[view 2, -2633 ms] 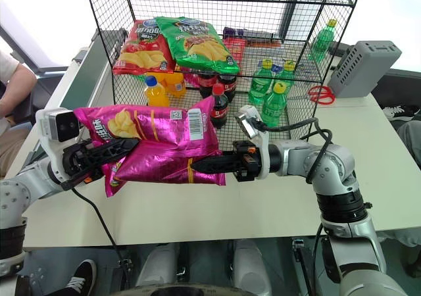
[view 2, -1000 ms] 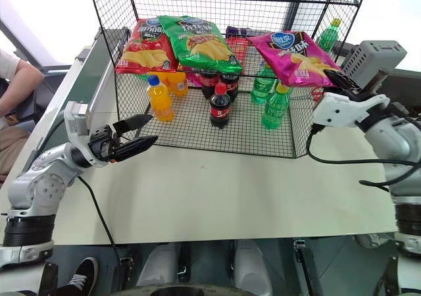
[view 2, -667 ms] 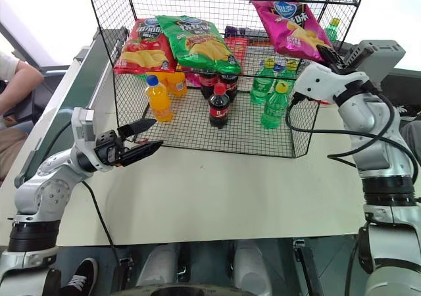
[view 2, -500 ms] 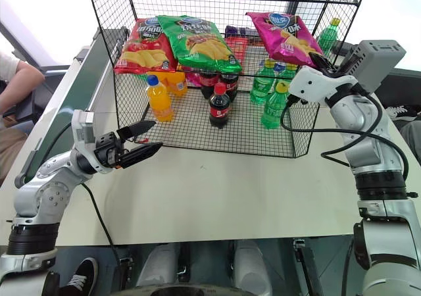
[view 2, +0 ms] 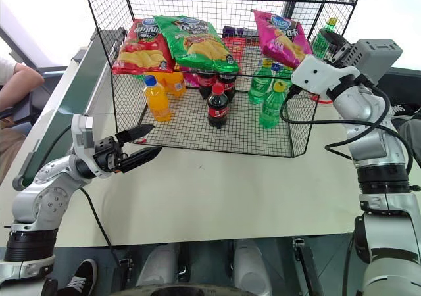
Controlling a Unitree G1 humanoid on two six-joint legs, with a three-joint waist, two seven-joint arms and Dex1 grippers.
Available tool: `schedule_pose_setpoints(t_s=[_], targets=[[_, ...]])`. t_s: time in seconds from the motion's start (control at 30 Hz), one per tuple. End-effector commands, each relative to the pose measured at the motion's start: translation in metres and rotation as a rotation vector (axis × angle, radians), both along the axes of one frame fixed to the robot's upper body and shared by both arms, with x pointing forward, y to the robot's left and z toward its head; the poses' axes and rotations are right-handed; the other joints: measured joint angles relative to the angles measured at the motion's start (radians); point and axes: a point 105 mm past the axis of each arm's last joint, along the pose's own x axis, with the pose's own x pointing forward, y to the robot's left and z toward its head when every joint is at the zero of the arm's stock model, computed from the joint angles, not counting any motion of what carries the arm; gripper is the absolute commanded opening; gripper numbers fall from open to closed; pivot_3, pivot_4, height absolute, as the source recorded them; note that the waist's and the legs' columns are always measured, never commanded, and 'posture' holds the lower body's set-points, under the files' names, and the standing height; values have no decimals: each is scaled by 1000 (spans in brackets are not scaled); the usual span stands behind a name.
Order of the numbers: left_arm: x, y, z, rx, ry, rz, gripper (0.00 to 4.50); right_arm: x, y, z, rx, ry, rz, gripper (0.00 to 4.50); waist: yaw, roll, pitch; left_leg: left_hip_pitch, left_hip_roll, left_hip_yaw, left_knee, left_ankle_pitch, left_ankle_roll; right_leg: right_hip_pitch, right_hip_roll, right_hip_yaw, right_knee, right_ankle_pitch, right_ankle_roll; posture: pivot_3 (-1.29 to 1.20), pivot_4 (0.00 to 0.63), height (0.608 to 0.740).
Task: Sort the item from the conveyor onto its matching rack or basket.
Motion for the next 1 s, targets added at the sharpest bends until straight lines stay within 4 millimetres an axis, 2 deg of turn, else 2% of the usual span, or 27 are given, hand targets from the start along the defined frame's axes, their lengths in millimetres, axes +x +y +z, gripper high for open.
schedule_pose_setpoints(t_s=[0.03,0.1,0.23,0.37,0.5,0.6,0.7,0.77,0.83,1.0], targets=[[-1,0,8,11,-52,-1,4500,-14,0,15,113,10,76,4380,1,0,0,0,0,0,0,0,0,0,0,0,0,0,0,0,150,740],[-1,1,7,18,-50,-3,4500,-19,-1,15,118,33,106,4380,2,0,0,0,0,0,0,0,0,0,0,0,0,0,0,0,150,740],[-1,3,6,29,-49,-1,4500,-28,0,17,241,80,198,4380,2,0,0,0,0,0,0,0,0,0,0,0,0,0,0,0,150,740],[0,5,5,39,-48,1,4500,-41,8,8,391,220,341,4380,3,0,0,0,0,0,0,0,0,0,0,0,0,0,0,0,150,740],[2,12,7,54,-54,39,4500,-68,28,23,590,246,596,4380,1,0,0,0,0,0,0,0,1,0,0,0,0,0,0,0,150,740],[4,26,8,100,-55,107,4500,-91,42,21,773,379,766,4380,3,0,0,0,0,-1,0,0,1,0,0,-1,0,0,0,0,150,740],[5,46,13,164,-74,193,4500,-119,61,-2,827,614,867,4380,6,0,0,0,1,-1,0,-1,1,1,0,-1,0,0,0,0,150,740],[4,59,14,213,-79,252,4500,-132,62,-28,841,779,852,4380,9,0,0,0,0,-1,0,-1,2,1,0,-1,-1,0,0,0,150,740],[3,70,12,269,-79,311,4500,-142,57,-48,806,851,825,4380,9,0,0,0,0,-1,0,-2,3,1,0,-1,-1,0,0,0,150,740],[-10,100,6,343,-52,435,4500,-136,24,-66,813,848,703,4380,2,0,0,1,0,0,0,-2,3,1,-1,0,-1,0,0,0,150,740]])
